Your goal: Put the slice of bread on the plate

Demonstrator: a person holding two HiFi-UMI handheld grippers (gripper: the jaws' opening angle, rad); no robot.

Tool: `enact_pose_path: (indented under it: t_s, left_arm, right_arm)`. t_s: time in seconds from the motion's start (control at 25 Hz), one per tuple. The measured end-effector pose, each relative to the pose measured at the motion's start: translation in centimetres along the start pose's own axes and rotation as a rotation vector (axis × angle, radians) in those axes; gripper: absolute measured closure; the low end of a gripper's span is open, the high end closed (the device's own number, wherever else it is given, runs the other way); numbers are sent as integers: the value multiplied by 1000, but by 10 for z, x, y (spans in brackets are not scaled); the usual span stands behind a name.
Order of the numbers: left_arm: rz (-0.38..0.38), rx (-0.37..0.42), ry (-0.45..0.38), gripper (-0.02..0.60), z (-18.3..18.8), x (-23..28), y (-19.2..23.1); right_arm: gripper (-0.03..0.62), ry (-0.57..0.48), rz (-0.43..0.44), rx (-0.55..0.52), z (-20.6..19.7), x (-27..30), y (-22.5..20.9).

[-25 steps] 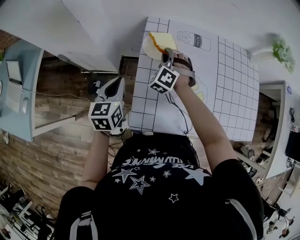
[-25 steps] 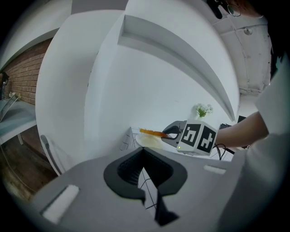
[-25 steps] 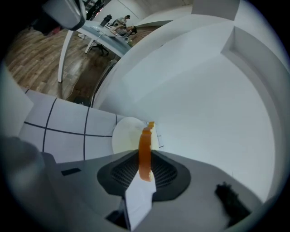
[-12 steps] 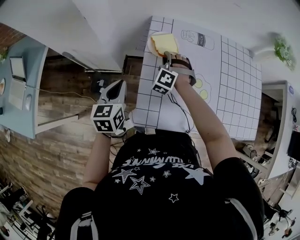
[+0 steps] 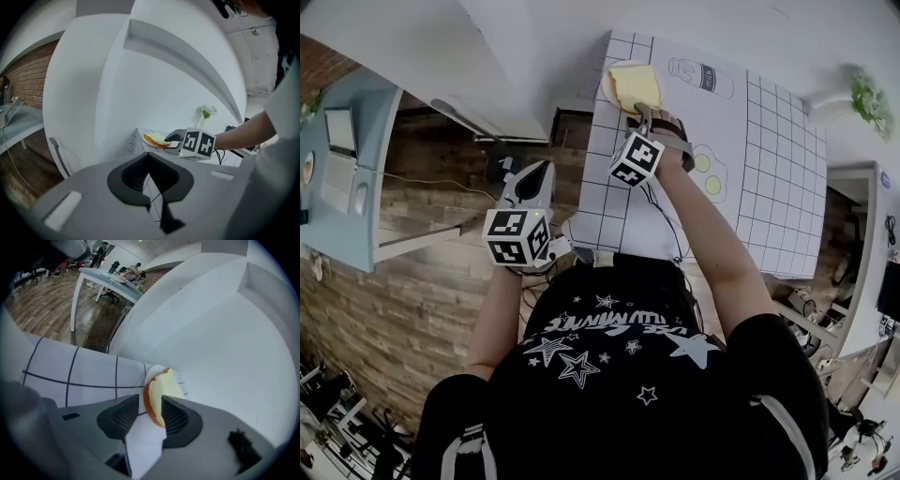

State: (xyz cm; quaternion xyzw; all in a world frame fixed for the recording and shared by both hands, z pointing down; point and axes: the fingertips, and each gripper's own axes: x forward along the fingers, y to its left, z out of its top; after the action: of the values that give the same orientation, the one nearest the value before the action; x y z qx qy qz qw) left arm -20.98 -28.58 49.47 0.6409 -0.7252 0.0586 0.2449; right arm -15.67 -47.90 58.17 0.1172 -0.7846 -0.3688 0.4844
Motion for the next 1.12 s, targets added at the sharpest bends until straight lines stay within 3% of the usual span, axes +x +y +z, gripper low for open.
enact_pose_path:
  t_s: [0.16,0.6,0.84,1.0,1.12]
  left_arm:
    - [-9,-2,-29,574,5,-9,1]
    - [-66,12,-84,574,3,-60,7]
    - [-181,71,-108,574,6,-73,-14]
    - [-255,102,-99,574,-2,-81,-40]
    - [-290,118,-88,574,-7,-82,-54]
  right_arm:
    - [439,-12,-14,52,3,-10,-4]
    - [441,-130,-155,392,23,-107,-21]
    - [490,-185,-251,526,32,-170,-17]
    - [518,-244,-236,675,27,-207,-4]
    - [545,-256,-264,686,18,-235,6]
